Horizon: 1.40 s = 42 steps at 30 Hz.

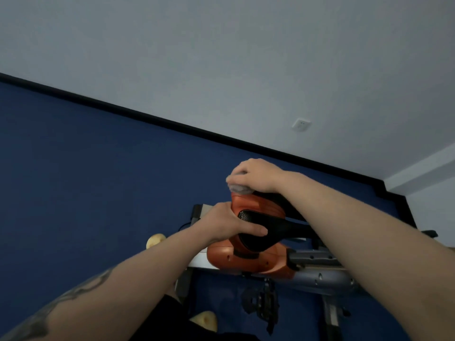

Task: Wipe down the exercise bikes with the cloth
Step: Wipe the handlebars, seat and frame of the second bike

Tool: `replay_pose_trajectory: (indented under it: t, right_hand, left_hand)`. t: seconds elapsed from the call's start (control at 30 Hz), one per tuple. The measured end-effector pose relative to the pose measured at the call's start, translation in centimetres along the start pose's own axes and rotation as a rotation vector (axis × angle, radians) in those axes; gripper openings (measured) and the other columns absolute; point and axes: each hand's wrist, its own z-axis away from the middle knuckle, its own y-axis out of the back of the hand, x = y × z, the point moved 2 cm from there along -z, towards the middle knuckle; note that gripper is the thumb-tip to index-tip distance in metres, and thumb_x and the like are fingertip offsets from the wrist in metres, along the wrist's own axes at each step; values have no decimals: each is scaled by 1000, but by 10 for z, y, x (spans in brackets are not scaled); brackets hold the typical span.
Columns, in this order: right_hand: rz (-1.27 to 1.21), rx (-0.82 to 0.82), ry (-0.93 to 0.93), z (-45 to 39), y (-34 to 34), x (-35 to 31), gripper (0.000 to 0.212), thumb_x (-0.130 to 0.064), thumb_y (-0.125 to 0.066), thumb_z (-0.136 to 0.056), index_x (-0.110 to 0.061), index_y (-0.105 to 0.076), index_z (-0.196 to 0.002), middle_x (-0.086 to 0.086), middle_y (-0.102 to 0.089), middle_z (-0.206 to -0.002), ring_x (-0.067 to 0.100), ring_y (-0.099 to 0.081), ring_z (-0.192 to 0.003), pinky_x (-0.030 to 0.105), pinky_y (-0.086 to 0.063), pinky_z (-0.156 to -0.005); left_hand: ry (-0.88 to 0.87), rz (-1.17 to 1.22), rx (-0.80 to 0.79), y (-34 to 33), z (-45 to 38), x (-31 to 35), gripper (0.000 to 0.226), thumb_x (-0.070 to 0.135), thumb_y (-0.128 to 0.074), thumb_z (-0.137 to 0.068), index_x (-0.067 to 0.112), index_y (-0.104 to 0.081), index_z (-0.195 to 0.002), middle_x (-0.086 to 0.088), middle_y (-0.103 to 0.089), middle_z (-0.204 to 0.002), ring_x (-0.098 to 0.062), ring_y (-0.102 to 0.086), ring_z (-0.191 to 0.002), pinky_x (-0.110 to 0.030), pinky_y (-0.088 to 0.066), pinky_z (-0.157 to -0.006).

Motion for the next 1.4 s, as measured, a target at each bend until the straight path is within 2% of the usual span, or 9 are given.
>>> replay_pose_trajectory:
  t: [0.13, 0.33, 0.5, 0.63, 0.73, 0.87, 1.03, 1.23, 1.4]
  right_hand:
    - [334, 189, 194, 10, -23, -20, 24, -47, -46, -75, -39, -65, -63, -19, -63, -82, 12, -57, -90, 36, -47, -74]
    - [-167, 211, 9, 16, -9, 21, 31, -56, -47, -94, -40, -68, -109, -14, -61, -120, 12, -54, -115, 43, -42, -101]
    - [200, 436, 230, 44, -44, 5, 39, -56, -36, -95, -42, -60, -122, -16, -50, -139, 11, -39, -129, 36, -31, -100]
    - [-333, 322, -178, 33, -18, 32, 35, -49, -33, -101, -36, -66, -100, -10, -62, -115, 16, -53, -114, 35, -38, -94]
    - [-150, 363, -333, 34, -28, 25, 41, -52, -24, -101, -36, -61, -105, -5, -61, -118, 24, -55, -112, 40, -42, -88]
    - [-29, 474, -34, 46, -41, 14, 43, -55, -26, -100, -44, -48, -135, -17, -45, -144, 13, -40, -131, 42, -39, -98]
    - [-316, 243, -510, 50, -23, 53, 46, -43, -18, -104, -26, -58, -89, 4, -59, -111, 28, -55, -114, 39, -40, -88]
    - [-126, 510, -156, 64, -41, 24, 45, -52, -25, -102, -40, -41, -143, -13, -43, -149, 13, -39, -137, 43, -38, -102]
    - [43, 476, -588, 89, -38, 59, 42, -43, -24, -104, -28, -62, -94, -2, -67, -106, 23, -61, -102, 38, -41, -83]
  left_hand:
    - [-41, 6, 50, -3, 2, -3, 74, 52, -91, -40, 28, -70, -107, 7, -74, -101, -9, -69, -97, -32, -58, -85]
    - [25, 41, -1, -2, 1, -5, 66, 52, -92, -42, 25, -73, -99, 6, -76, -91, -8, -72, -84, -21, -54, -66]
    - [-11, 8, 27, -2, 3, -4, 88, 49, -93, -44, 24, -58, -121, 9, -70, -106, -6, -67, -97, -21, -56, -77]
    - [-49, 14, 95, 2, 8, 0, 136, 43, -97, -44, 37, -10, -149, 4, -49, -132, -10, -58, -113, -27, -54, -87]
    - [-132, -118, 154, 5, 11, 6, 153, 59, -90, -32, 42, 4, -152, 3, -26, -151, -17, -39, -135, -46, -43, -108]
    - [-235, -205, 148, 6, 10, 11, 144, 64, -87, -37, 45, -2, -151, 12, -27, -148, -10, -37, -136, -44, -43, -109]
    - [-239, -305, 139, 10, 10, 9, 139, 72, -82, -40, 45, -2, -151, 17, -23, -147, -7, -33, -134, -38, -39, -110]
    - [-352, -342, 57, 27, 1, 16, 115, 82, -77, -41, 54, -17, -136, 33, -27, -136, 13, -33, -125, -16, -34, -100]
    - [-454, -460, -14, 57, -24, 45, 52, 65, -55, -86, 42, -46, -132, 22, -47, -134, 5, -36, -129, -25, -31, -109]
